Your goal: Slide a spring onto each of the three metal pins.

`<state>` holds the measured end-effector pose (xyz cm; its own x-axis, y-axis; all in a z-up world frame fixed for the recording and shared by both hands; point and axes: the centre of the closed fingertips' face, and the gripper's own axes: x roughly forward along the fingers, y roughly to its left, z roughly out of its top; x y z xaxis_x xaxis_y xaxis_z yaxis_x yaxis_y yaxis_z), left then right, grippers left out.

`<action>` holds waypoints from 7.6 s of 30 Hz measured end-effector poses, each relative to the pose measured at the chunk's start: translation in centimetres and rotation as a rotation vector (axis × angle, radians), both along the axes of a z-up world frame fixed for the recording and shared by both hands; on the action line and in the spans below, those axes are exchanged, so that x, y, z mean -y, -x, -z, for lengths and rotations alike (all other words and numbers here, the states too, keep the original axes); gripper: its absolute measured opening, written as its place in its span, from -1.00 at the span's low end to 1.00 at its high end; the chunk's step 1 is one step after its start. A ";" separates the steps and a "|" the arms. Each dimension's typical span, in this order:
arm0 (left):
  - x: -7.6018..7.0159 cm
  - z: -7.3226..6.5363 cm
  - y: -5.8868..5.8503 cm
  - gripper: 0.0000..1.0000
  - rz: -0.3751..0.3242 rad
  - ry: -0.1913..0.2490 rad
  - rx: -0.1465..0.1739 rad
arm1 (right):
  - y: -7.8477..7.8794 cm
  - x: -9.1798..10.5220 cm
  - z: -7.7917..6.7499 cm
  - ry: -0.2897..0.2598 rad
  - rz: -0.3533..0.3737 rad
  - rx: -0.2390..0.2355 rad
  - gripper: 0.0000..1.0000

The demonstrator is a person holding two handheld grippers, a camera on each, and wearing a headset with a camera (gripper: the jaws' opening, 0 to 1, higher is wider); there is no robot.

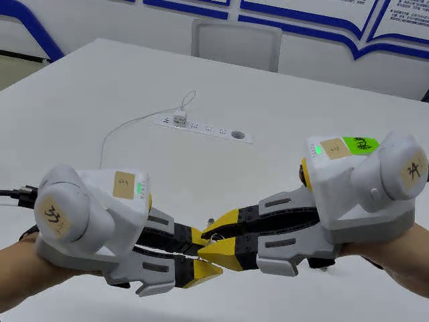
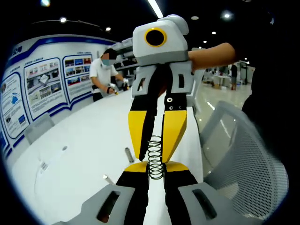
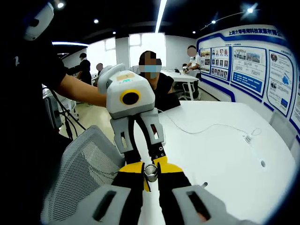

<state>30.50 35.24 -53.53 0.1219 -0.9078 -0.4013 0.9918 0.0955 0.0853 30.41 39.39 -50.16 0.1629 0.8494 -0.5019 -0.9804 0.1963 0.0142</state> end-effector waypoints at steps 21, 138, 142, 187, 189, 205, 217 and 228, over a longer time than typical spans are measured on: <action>0.1 -0.1 -0.2 -0.78 -0.007 0.036 -0.044 | -0.4 0.0 0.0 0.003 0.009 0.019 -0.78; -7.1 5.7 -5.3 0.96 -0.369 -0.017 -0.124 | -12.6 2.6 11.6 0.245 0.295 -0.057 -0.78; -7.1 5.9 -5.2 0.96 -0.365 -0.026 -0.124 | -12.6 2.7 12.0 0.256 0.288 -0.061 -0.78; -6.2 5.2 -5.2 0.95 -0.339 -0.007 -0.156 | -11.9 3.4 12.5 0.254 0.311 -0.059 -0.66; -6.2 5.2 -5.2 0.95 -0.341 -0.009 -0.154 | -12.0 3.5 12.2 0.246 0.320 -0.055 -0.65; -5.4 3.6 -5.6 0.96 -0.336 0.001 -0.119 | -12.1 6.7 8.0 0.155 0.404 -0.001 -0.57; -5.6 1.6 -5.8 0.97 -0.347 0.006 -0.077 | -9.8 11.9 5.8 0.046 0.486 0.022 -0.40; -5.0 0.5 -5.0 0.97 -0.348 -0.004 -0.049 | -6.2 18.5 4.9 0.006 0.598 0.021 -0.21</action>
<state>35.53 40.22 -54.00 0.4042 -0.8138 -0.4175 0.9029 0.4280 0.0399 36.61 20.87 -55.07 0.6220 0.6046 -0.4976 -0.6997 0.7144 -0.0067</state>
